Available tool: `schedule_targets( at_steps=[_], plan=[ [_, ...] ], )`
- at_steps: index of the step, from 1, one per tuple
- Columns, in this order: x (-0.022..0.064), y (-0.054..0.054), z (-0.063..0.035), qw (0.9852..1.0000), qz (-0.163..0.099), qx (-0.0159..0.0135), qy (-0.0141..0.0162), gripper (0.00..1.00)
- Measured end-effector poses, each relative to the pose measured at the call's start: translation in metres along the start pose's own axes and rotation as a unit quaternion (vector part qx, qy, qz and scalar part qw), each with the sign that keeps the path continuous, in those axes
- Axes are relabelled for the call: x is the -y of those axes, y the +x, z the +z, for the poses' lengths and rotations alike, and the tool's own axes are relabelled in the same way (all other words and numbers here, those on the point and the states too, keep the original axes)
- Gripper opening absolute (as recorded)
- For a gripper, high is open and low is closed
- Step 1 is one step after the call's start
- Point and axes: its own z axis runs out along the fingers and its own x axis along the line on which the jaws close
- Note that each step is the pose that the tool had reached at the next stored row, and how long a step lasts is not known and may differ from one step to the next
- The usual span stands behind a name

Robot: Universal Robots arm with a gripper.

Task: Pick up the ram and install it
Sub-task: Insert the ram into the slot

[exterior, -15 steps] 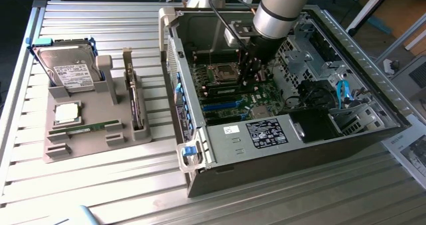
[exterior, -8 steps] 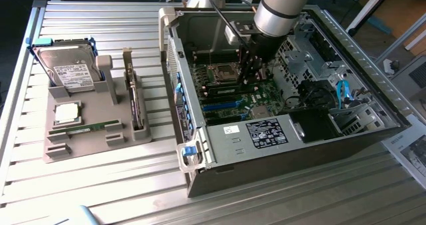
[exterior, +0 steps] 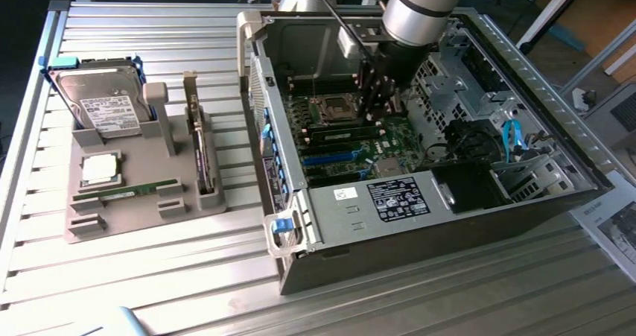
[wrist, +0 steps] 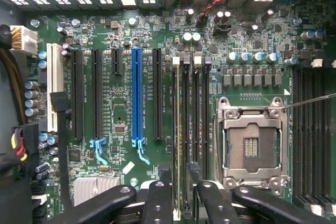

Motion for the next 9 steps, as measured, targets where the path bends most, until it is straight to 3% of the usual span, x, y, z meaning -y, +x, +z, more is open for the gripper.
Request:
schedule_targets(
  at_steps=[9],
  plan=[
    [-0.0008,0.000,-0.0214,1.0000,0.000,-0.0005,0.0000,0.26]
  ],
)
